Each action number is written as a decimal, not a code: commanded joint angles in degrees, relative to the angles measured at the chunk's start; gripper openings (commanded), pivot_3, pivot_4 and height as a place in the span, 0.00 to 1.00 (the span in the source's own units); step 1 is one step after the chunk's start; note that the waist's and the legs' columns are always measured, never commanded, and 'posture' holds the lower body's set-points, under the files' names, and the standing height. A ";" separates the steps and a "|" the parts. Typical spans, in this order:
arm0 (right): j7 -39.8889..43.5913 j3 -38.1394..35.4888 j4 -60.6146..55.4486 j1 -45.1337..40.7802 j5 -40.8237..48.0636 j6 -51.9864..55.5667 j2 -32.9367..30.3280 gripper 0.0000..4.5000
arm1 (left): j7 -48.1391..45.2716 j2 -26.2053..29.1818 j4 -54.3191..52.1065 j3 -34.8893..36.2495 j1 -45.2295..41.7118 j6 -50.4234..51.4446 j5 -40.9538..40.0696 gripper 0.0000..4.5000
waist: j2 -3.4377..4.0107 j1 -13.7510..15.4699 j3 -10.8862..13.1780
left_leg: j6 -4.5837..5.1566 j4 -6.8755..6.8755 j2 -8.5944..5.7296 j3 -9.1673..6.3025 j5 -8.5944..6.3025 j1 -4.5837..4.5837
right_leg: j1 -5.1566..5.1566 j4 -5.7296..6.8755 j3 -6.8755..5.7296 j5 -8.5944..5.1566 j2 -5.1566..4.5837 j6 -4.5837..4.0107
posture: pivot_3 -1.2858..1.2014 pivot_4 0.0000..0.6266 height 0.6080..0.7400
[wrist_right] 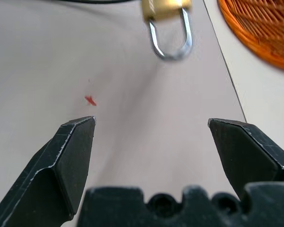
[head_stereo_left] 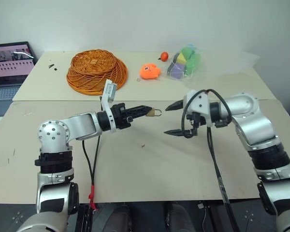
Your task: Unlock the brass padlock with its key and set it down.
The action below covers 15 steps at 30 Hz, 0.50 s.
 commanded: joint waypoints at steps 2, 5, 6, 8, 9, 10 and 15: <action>-1.58 -2.96 -1.22 0.37 1.43 0.27 0.24 0.75 | 2.22 -0.20 -3.01 0.27 0.36 -2.00 -4.30 0.01 | 0.00 -0.21 0.00 | 0.00 0.00 0.00 0.02 0.00 0.01 | -0.01 -0.02 0.04 0.00 0.00 0.00 | 0.52 0.24 0.99; -1.70 -3.23 -1.23 0.50 2.11 0.44 0.67 0.55 | 2.72 0.27 -3.31 -0.26 0.92 -2.29 -4.90 0.01 | 0.00 -0.15 0.00 | 0.00 0.00 0.01 0.03 0.00 0.03 | -0.01 -0.04 0.06 0.00 0.00 0.00 | 0.52 0.24 0.99; -1.76 -3.37 -1.24 0.56 2.40 0.39 0.94 0.45 | 2.76 0.51 -3.27 -0.36 1.02 -2.39 -4.94 0.01 | 0.00 -0.12 0.00 | 0.00 0.00 0.00 0.03 0.00 0.02 | -0.01 -0.04 0.05 0.00 0.00 0.00 | 0.52 0.24 0.99; -1.75 -3.60 -1.59 0.60 3.14 1.04 1.46 0.30 | 2.86 0.81 -3.17 -0.47 1.08 -2.67 -4.97 0.01 | 0.00 -0.08 0.00 | 0.00 0.00 0.00 0.02 0.00 0.01 | 0.00 -0.03 0.04 0.00 0.00 0.00 | 0.52 0.24 0.99; -1.84 -3.73 -1.84 0.50 3.53 1.48 1.73 0.24 | 2.93 0.84 -3.15 -0.53 1.07 -2.80 -5.01 0.01 | 0.00 -0.07 0.00 | 0.00 0.00 -0.01 0.03 0.00 0.01 | 0.00 -0.04 0.04 0.00 0.00 0.00 | 0.52 0.24 0.99; -1.93 -3.79 -2.01 0.43 3.81 1.78 1.87 0.14 | 2.98 0.87 -3.15 -0.60 1.07 -2.91 -5.06 0.01 | 0.00 -0.08 0.00 | 0.00 0.00 -0.01 0.02 0.00 0.01 | 0.00 -0.04 0.04 0.00 0.00 0.00 | 0.52 0.24 0.99; -2.52 -3.86 -3.94 -0.24 5.31 3.97 2.83 0.02 | 2.66 0.58 -3.51 -1.48 1.38 -3.44 -4.67 0.01 | 0.00 -0.06 0.00 | 0.00 0.00 -0.01 0.02 0.00 0.00 | 0.00 -0.03 0.04 0.00 0.00 0.00 | 0.52 0.24 0.99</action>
